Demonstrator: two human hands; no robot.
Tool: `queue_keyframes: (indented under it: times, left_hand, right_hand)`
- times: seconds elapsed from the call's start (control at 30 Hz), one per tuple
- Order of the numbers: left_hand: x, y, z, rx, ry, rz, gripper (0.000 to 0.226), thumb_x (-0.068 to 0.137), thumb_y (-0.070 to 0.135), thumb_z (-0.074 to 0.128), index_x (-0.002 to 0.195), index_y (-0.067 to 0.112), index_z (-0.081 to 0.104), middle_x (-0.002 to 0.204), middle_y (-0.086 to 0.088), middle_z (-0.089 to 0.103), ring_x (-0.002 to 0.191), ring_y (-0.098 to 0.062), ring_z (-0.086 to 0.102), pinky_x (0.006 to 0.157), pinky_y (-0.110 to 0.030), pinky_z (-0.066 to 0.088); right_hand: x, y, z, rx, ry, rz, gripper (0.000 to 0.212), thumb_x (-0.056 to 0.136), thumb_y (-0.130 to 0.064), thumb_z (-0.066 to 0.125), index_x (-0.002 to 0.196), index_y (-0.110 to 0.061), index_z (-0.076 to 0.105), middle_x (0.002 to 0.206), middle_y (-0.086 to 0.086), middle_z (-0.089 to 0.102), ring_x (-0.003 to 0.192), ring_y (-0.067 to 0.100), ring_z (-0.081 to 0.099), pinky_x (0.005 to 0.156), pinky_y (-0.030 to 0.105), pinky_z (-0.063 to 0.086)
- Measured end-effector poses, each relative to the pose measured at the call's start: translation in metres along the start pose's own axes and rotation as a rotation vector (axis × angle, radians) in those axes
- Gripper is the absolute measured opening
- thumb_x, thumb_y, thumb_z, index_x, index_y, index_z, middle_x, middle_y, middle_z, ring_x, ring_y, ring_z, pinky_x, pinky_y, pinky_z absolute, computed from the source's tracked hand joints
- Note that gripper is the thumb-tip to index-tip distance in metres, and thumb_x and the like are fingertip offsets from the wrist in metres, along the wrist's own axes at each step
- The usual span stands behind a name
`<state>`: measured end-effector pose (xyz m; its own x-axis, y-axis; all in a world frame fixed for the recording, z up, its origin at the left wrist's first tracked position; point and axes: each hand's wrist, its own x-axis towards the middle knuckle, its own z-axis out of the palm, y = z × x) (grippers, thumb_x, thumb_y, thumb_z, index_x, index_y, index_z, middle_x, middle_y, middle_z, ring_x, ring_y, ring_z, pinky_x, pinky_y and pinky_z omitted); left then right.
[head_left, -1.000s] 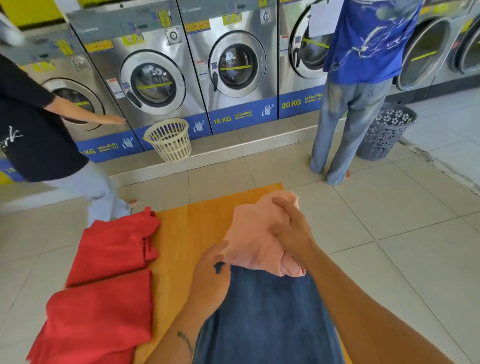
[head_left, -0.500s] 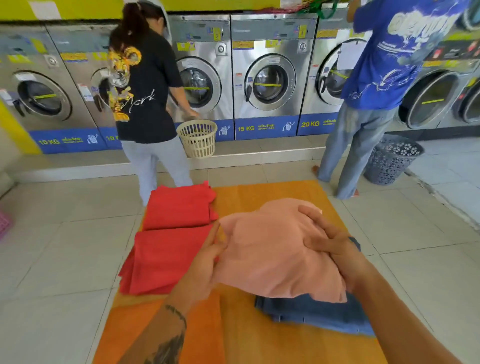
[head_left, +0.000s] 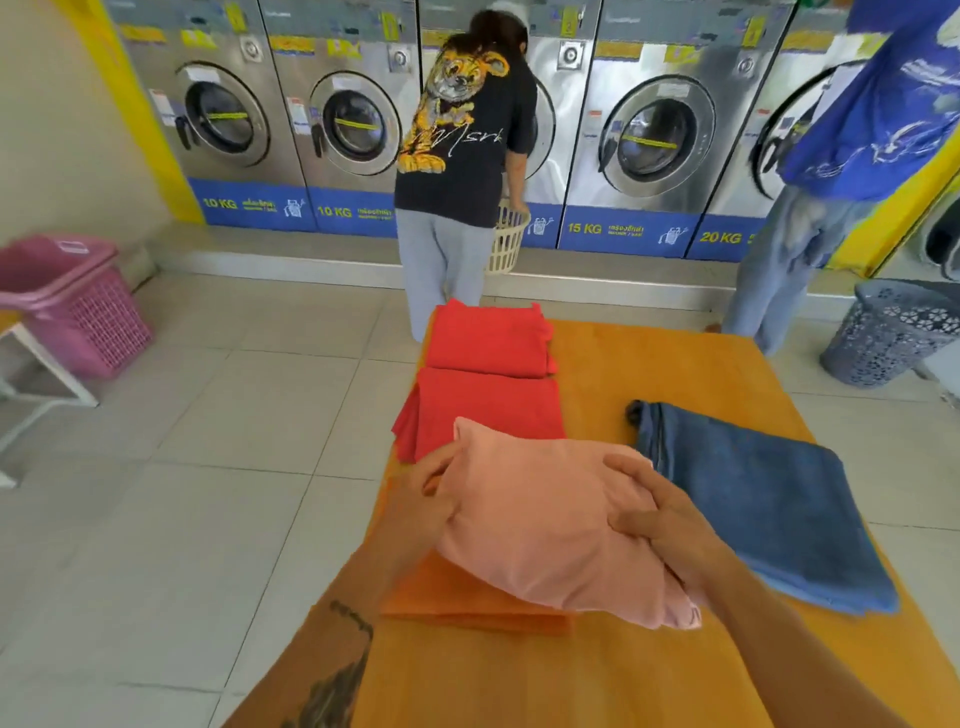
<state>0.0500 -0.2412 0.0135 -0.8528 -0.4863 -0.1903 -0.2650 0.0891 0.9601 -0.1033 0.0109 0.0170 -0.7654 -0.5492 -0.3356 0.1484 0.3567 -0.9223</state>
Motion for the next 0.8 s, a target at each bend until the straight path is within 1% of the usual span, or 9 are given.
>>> queue_keyframes:
  times: [0.1,0.2,0.23,0.33,0.43,0.5,0.57,0.7,0.8]
  left_hand:
    - [-0.010,-0.020,-0.030,0.064,0.101,0.019,0.056,0.095,0.005,0.046,0.130,0.047,0.057,0.135,0.025,0.051,0.122,0.001,0.046,0.090,-0.013,0.039]
    - [-0.024,-0.050,-0.042,0.177,0.139,-0.076,0.062,0.093,-0.004,0.038,0.134,0.038,0.056,0.144,0.016,0.045,0.134,-0.009,0.037,0.109,-0.027,0.034]
    - [-0.028,-0.059,-0.043,0.237,0.129,-0.120,0.062,0.092,-0.005,0.036,0.135,0.036,0.054,0.146,0.011,0.043,0.135,-0.014,0.037,0.111,-0.032,0.033]
    - [-0.037,-0.078,-0.039,0.341,0.108,-0.161,0.064,0.088,-0.007,0.036,0.135,0.033,0.052,0.143,0.004,0.042,0.130,-0.016,0.039,0.104,-0.027,0.031]
    - [-0.034,-0.078,-0.033,0.405,0.125,-0.144,0.063,0.085,-0.005,0.038,0.136,0.030,0.050,0.146,0.002,0.033,0.121,-0.015,0.037,0.096,-0.024,0.033]
    - [-0.030,-0.071,-0.028,0.590,0.156,-0.149,0.061,0.081,0.003,0.041,0.135,0.032,0.047,0.150,0.000,0.023,0.120,-0.020,0.033,0.093,-0.030,0.035]
    - [-0.025,-0.061,-0.023,0.819,0.214,-0.083,0.057,0.079,0.015,0.044,0.134,0.030,0.044,0.153,-0.001,0.018,0.128,-0.026,0.029,0.101,-0.040,0.034]
    - [-0.013,-0.046,-0.006,0.949,0.051,0.082,0.053,0.088,0.024,0.039,0.141,0.027,0.040,0.151,-0.002,0.031,0.133,-0.026,0.032,0.110,-0.045,0.027]
    - [-0.007,-0.042,0.000,0.914,0.022,0.141,0.047,0.090,0.021,0.039,0.136,0.026,0.048,0.141,0.001,0.044,0.122,-0.022,0.042,0.105,-0.041,0.032]
  right_hand:
    - [0.008,0.002,0.034,0.023,-0.057,-0.014,0.066,0.070,-0.013,0.074,0.121,-0.052,0.060,0.139,-0.013,0.044,0.121,0.021,0.049,0.102,0.050,0.043]
    - [0.015,0.022,0.069,-0.105,-0.075,-0.001,0.064,0.078,-0.001,0.069,0.124,-0.043,0.057,0.142,-0.007,0.042,0.121,0.019,0.046,0.100,0.043,0.044]
    - [0.016,0.031,0.079,-0.164,-0.060,-0.005,0.063,0.079,0.001,0.067,0.126,-0.040,0.055,0.143,-0.005,0.042,0.119,0.017,0.046,0.096,0.039,0.044]
    - [0.018,0.045,0.095,-0.323,0.018,-0.052,0.059,0.083,-0.003,0.061,0.128,-0.038,0.051,0.139,-0.003,0.046,0.111,0.014,0.047,0.087,0.033,0.042]
    - [0.024,0.045,0.093,-0.424,0.026,-0.042,0.058,0.085,-0.009,0.060,0.131,-0.040,0.047,0.128,0.003,0.048,0.093,0.016,0.048,0.068,0.026,0.039]
    - [0.027,0.044,0.089,-0.461,0.029,-0.038,0.059,0.084,-0.008,0.060,0.133,-0.038,0.047,0.128,0.004,0.046,0.092,0.016,0.046,0.064,0.021,0.036]
    - [0.029,0.044,0.087,-0.507,0.019,-0.041,0.060,0.084,-0.007,0.059,0.135,-0.036,0.047,0.128,0.005,0.044,0.094,0.017,0.045,0.066,0.022,0.036]
    - [0.030,0.043,0.079,-0.615,-0.020,-0.051,0.060,0.085,-0.011,0.059,0.137,-0.036,0.044,0.128,0.006,0.042,0.093,0.018,0.045,0.075,0.027,0.036]
    - [0.030,0.042,0.061,-0.638,-0.035,-0.051,0.062,0.086,-0.013,0.058,0.140,-0.037,0.040,0.129,0.007,0.041,0.088,0.017,0.052,0.067,0.023,0.039]
